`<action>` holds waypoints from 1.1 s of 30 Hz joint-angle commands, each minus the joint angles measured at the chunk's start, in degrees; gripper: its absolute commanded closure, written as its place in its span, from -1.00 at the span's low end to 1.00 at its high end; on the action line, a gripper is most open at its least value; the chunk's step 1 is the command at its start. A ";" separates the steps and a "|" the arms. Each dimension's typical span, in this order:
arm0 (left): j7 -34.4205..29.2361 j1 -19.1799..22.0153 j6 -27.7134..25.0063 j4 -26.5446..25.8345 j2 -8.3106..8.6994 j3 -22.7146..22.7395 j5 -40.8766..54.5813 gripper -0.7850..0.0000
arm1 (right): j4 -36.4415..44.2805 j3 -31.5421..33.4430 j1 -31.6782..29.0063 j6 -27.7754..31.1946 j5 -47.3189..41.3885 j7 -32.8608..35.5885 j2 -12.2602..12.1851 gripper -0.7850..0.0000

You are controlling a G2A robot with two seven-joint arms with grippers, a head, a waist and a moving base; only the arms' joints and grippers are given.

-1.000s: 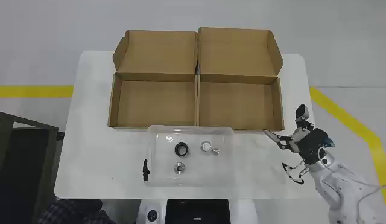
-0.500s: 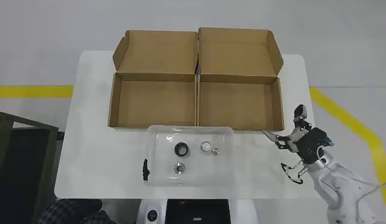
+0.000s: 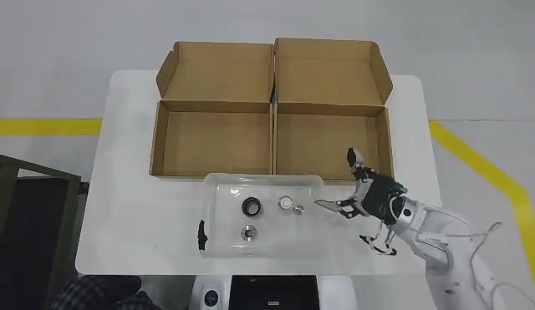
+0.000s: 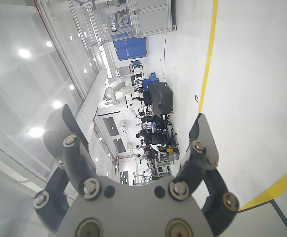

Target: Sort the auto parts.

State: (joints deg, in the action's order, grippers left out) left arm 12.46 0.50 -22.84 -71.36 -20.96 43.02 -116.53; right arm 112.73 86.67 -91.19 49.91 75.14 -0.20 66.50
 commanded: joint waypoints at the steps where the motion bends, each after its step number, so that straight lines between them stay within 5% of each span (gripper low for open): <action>1: 0.00 0.00 0.00 0.00 0.00 0.00 0.00 -1.00 | 0.48 -1.86 0.95 0.91 -0.67 2.95 -0.05 -1.00; 18: 0.00 0.00 0.00 0.00 0.00 0.00 0.00 -1.00 | 5.65 -15.33 4.31 -0.18 10.75 16.50 -0.33 -1.00; 33: 0.00 0.00 0.00 0.00 0.00 0.00 0.00 -1.00 | 5.63 -19.79 6.00 -1.87 14.49 24.09 -0.68 -0.95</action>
State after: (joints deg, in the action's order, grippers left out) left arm 12.46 0.50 -22.84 -71.36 -20.96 43.02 -116.53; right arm 118.45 67.11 -85.27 48.12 89.69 23.50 65.83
